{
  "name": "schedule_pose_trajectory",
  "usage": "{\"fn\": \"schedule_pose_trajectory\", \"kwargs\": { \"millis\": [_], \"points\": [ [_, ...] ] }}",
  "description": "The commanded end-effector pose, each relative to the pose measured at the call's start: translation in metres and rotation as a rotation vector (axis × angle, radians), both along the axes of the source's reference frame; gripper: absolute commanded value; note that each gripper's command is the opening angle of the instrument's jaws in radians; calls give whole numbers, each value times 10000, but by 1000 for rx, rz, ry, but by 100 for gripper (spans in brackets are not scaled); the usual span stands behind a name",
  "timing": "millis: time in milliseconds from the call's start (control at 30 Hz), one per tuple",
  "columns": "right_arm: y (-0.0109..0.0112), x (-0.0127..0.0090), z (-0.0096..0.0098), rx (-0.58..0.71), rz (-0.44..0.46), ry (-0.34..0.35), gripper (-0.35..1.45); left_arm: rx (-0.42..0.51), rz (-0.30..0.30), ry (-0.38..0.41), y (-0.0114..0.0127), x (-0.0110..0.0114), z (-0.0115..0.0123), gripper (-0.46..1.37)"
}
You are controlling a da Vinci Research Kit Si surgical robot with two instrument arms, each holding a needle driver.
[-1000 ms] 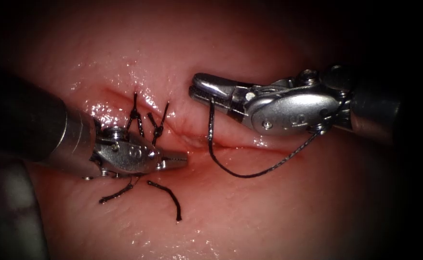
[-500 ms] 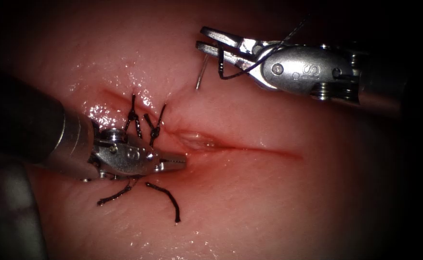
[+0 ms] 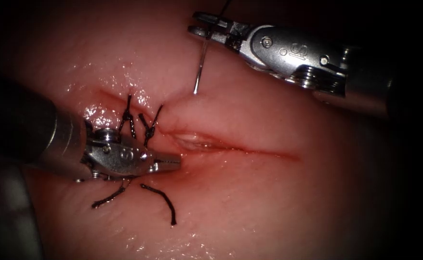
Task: Wound Closure
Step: Use the right gripper to throw the needle through the top of the wound
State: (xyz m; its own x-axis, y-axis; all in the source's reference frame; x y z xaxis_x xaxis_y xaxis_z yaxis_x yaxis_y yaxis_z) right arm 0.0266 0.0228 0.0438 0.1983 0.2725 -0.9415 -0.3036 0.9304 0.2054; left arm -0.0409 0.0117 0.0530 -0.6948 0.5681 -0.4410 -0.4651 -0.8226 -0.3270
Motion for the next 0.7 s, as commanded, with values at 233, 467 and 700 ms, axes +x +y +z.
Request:
{"fn": "schedule_pose_trajectory", "kwargs": {
  "millis": [233, 467, 700],
  "points": [
    [-19, 2, 16, 206, -35, -23, -35, 1, -1, -4, 2, 3, -3, -35],
    [-19, 5, 24, 518, -11, 23, -35, 1, -1, -4, 2, 3, -3, -35],
    [-30, 17, 26, 587, -68, 90, -35, -1, -2, -5, 2, 3, -3, -35]
  ]
}}
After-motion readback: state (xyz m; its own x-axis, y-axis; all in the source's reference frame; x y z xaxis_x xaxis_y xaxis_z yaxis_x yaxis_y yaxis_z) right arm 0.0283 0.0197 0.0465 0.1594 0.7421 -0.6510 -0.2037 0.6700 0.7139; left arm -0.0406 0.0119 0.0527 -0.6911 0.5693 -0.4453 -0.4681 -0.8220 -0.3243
